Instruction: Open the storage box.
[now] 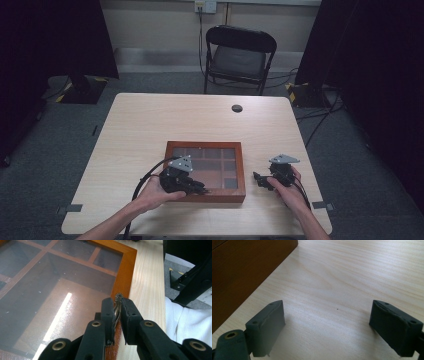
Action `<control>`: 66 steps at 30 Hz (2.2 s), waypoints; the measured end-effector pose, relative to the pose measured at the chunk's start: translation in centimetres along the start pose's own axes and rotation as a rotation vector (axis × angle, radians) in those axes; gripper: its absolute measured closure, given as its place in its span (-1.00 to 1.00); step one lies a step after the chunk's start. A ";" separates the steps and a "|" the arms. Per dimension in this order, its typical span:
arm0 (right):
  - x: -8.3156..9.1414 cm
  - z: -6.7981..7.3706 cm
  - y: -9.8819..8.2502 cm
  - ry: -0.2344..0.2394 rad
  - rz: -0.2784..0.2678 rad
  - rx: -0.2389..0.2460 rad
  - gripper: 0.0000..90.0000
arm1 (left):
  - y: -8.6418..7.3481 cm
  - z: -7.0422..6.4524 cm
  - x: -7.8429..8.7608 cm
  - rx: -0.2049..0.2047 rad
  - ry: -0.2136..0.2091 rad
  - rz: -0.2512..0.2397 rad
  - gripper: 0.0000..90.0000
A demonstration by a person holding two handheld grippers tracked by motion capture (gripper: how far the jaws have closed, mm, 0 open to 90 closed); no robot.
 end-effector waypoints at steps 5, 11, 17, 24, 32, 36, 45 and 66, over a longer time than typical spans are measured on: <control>0.0 0.0 0.0 0.000 0.000 0.000 -0.73 | 0.1 -0.1 -0.4 -0.011 0.004 -0.020 0.78; 0.0 0.0 0.0 0.000 0.000 0.000 -0.73 | 0.2 -0.2 -0.6 -0.012 0.006 -0.039 0.76; 0.0 0.0 0.0 0.000 0.000 0.000 -0.73 | 0.3 -0.3 -0.8 -0.029 0.014 -0.058 0.72; 0.0 0.0 0.0 0.000 0.000 0.000 -0.73 | 0.1 -0.4 -0.8 -0.024 0.042 -0.069 0.72; 0.0 0.0 0.0 0.000 0.000 0.000 -0.73 | 0.2 -0.3 -0.8 0.000 0.045 -0.091 0.79; 0.0 0.0 0.0 0.000 0.000 0.000 -0.73 | 0.2 -0.2 -0.8 0.045 0.027 -0.094 0.80; 0.0 0.0 0.0 0.000 0.000 0.000 -0.73 | 0.3 -0.1 -0.8 0.088 0.017 -0.099 0.80; 0.0 0.0 0.0 0.000 0.001 -0.001 -0.73 | 1.2 -0.1 0.3 0.114 -0.008 -0.122 0.80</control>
Point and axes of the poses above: each handheld gripper's, and its own axes: x roughly backward along the jaws, y roughly out of its top, z roughly to its left, the point moved 10 cm from there along -x, roughly forward along the jaws, and after that the axes turned 2 degrees about -x, right-handed, at the moved point
